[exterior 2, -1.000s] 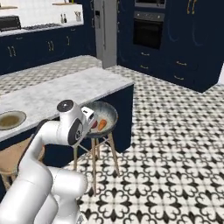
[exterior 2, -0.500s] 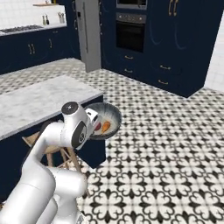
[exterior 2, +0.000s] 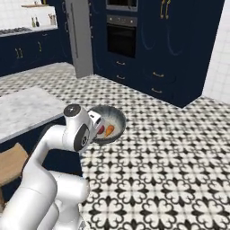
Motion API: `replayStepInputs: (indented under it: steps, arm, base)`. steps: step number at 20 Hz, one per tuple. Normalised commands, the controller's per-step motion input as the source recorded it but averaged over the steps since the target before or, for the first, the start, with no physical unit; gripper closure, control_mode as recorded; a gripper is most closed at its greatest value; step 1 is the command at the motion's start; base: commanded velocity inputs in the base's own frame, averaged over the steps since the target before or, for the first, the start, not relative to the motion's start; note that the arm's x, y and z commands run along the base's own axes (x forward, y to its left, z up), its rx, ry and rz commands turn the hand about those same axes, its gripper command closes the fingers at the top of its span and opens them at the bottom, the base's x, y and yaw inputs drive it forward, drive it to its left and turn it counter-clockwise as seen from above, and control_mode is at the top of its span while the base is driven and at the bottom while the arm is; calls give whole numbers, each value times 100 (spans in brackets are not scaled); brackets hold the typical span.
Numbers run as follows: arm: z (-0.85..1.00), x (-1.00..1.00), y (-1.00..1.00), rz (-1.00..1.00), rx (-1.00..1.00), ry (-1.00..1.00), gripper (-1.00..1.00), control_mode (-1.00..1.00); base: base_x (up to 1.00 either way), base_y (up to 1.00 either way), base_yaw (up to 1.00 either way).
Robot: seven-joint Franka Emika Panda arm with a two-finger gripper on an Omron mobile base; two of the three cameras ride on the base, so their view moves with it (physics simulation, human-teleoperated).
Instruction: Pick the chicken drumstick and tomato from their plates and place them in the bowl. Then put the bowl in the fridge.
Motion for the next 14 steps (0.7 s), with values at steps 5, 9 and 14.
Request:
replayStepInputs:
  steps: [5,9,14]
  arm:
    - [0,0,0,0,0,0,100,100]
    - [0,0,0,0,0,0,100,100]
    - [0,0,0,0,0,0,100,100]
  base:
    - [100,-72,18]
    - [100,-35,32]
    - [100,-24,44]
